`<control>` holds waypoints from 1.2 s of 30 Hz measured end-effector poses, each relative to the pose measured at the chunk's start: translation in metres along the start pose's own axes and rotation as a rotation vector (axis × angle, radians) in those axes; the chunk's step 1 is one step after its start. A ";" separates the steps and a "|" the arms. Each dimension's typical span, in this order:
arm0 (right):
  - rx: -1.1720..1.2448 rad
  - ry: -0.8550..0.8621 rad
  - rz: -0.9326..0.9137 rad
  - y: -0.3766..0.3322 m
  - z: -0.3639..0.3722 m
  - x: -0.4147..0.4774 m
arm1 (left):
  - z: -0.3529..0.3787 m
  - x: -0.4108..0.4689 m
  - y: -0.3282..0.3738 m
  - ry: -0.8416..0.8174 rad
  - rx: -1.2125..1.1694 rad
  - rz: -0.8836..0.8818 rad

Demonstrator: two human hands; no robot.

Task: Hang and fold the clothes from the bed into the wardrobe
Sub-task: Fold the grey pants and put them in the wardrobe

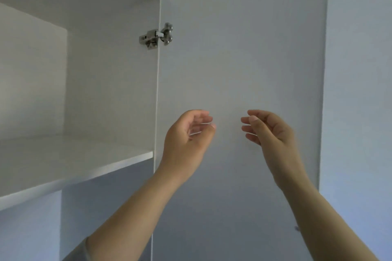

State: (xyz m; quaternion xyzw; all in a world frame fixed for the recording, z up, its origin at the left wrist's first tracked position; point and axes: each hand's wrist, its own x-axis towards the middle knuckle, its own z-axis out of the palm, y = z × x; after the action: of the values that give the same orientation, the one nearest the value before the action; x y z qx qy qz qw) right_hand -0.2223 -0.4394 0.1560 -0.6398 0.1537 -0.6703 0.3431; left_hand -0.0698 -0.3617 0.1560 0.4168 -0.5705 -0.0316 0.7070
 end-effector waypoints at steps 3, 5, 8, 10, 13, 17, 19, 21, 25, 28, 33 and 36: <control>-0.083 0.111 -0.021 -0.005 -0.011 -0.003 | 0.012 0.010 -0.014 -0.104 -0.106 -0.001; -0.145 0.188 -0.036 -0.010 -0.020 -0.011 | 0.020 0.012 -0.022 -0.173 -0.189 -0.017; -0.245 0.293 -0.047 -0.020 -0.037 -0.031 | 0.038 0.010 -0.029 -0.274 -0.307 -0.045; -0.323 0.350 -0.041 -0.030 -0.049 -0.045 | 0.053 0.005 -0.029 -0.340 -0.374 -0.047; -0.437 0.439 -0.031 -0.049 -0.068 -0.065 | 0.077 -0.006 -0.020 -0.432 -0.488 -0.058; -0.596 0.533 -0.055 -0.083 -0.099 -0.090 | 0.111 -0.029 0.000 -0.552 -0.603 -0.070; -0.666 0.572 -0.076 -0.100 -0.116 -0.103 | 0.127 -0.043 0.013 -0.603 -0.646 -0.075; -0.725 0.598 -0.091 -0.115 -0.134 -0.115 | 0.145 -0.055 0.027 -0.642 -0.680 -0.071; -0.810 0.647 -0.102 -0.141 -0.176 -0.138 | 0.182 -0.081 0.057 -0.698 -0.724 -0.065; -0.841 0.686 -0.108 -0.159 -0.213 -0.153 | 0.214 -0.104 0.080 -0.739 -0.749 -0.064; -0.912 0.730 -0.091 -0.179 -0.272 -0.176 | 0.267 -0.137 0.108 -0.775 -0.783 -0.069; -0.955 0.741 -0.060 -0.181 -0.300 -0.185 | 0.298 -0.155 0.114 -0.795 -0.801 -0.078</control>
State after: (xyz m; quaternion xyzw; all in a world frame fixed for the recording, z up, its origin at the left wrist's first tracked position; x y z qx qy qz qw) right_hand -0.5693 -0.2581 0.0928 -0.4513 0.5286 -0.7148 -0.0775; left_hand -0.4209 -0.3721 0.1069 0.0928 -0.7205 -0.4264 0.5389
